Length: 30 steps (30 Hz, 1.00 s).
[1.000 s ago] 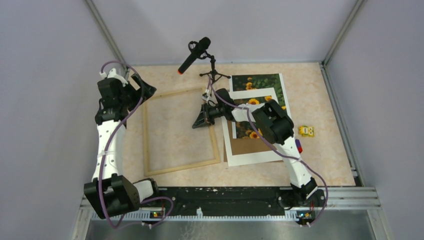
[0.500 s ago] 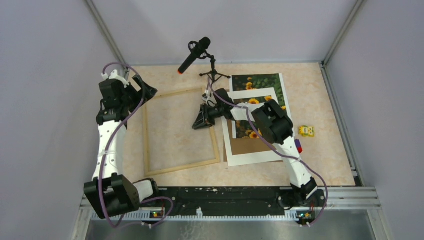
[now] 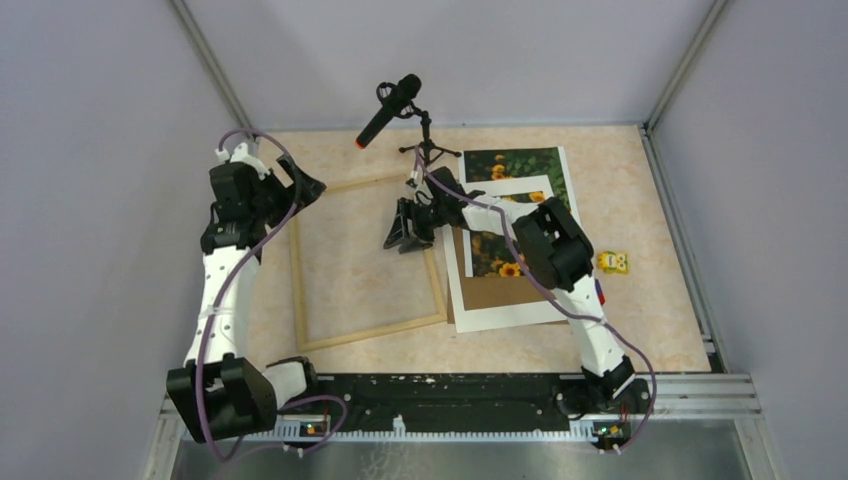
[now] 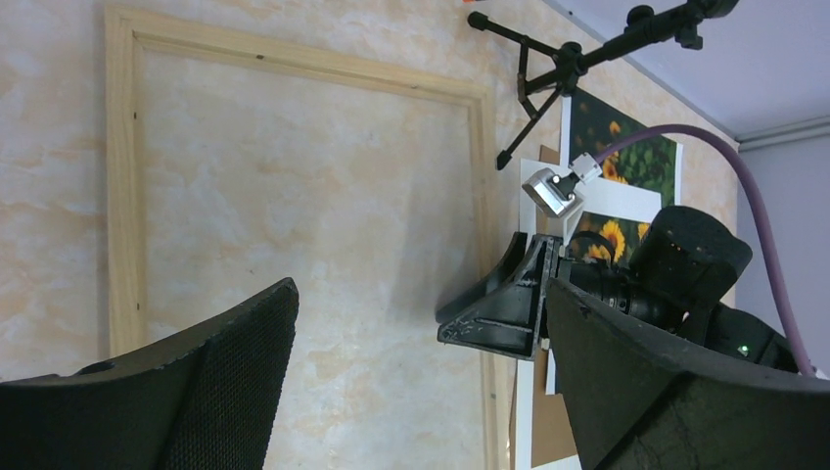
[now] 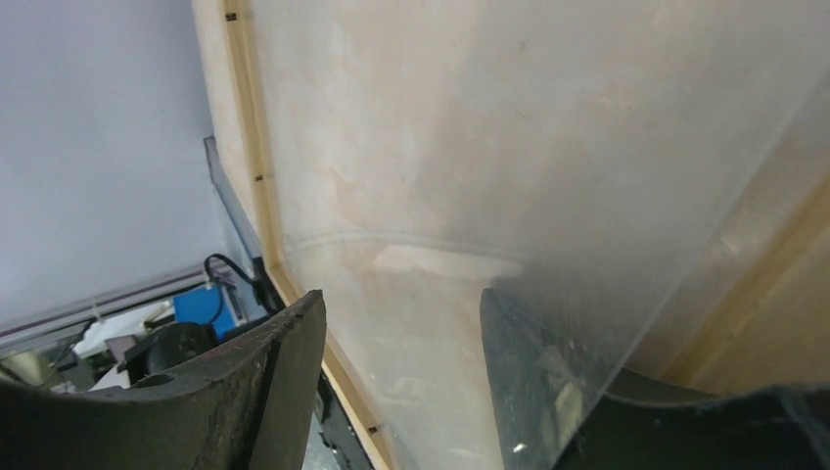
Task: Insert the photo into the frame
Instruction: Place the photo frame item in the photo frame.
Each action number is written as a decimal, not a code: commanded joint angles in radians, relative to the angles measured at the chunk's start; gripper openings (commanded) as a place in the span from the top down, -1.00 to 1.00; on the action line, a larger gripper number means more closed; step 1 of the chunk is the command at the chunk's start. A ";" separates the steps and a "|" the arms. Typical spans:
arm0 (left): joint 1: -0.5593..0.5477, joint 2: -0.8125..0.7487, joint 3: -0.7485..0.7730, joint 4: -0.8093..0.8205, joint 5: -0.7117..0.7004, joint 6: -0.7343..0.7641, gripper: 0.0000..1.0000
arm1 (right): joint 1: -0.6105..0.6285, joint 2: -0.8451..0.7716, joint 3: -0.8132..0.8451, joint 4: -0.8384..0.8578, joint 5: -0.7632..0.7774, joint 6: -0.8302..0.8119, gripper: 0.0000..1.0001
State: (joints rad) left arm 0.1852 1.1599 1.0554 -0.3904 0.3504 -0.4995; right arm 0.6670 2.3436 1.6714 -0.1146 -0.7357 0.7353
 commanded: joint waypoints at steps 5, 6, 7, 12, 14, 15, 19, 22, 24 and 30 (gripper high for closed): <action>-0.068 -0.075 -0.040 0.048 -0.005 0.001 -0.97 | 0.002 -0.089 0.034 -0.216 0.201 -0.127 -0.37; -0.075 -0.080 -0.040 0.045 -0.012 0.005 -0.97 | 0.003 -0.097 0.034 -0.230 0.210 -0.134 -0.42; -0.086 -0.085 -0.040 0.042 -0.018 0.009 -0.97 | 0.004 -0.104 0.035 -0.243 0.222 -0.139 -0.46; -0.136 -0.110 -0.040 0.033 -0.054 0.033 -0.97 | 0.010 -0.151 0.035 -0.326 0.299 -0.181 -0.60; -0.156 -0.117 -0.038 0.028 -0.064 0.042 -0.97 | 0.011 -0.176 0.037 -0.377 0.342 -0.209 -0.66; -0.167 -0.120 -0.038 0.026 -0.069 0.047 -0.97 | 0.010 -0.192 0.037 -0.405 0.366 -0.227 -0.68; -0.220 -0.138 -0.042 0.014 -0.098 0.068 -0.97 | 0.008 -0.274 -0.003 -0.479 0.440 -0.297 -0.69; -0.254 -0.149 -0.055 0.019 -0.114 0.088 -0.97 | 0.008 -0.334 -0.069 -0.477 0.445 -0.312 -0.68; -0.270 -0.153 -0.063 0.019 -0.127 0.099 -0.97 | 0.008 -0.370 -0.114 -0.447 0.446 -0.310 -0.67; -0.311 -0.159 -0.079 0.027 -0.142 0.119 -0.97 | 0.008 -0.386 -0.161 -0.342 0.419 -0.253 -0.46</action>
State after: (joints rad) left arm -0.1043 1.0245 0.9920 -0.3897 0.2325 -0.4122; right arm 0.6773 1.9965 1.5246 -0.5304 -0.3225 0.4610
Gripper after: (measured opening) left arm 0.986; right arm 0.768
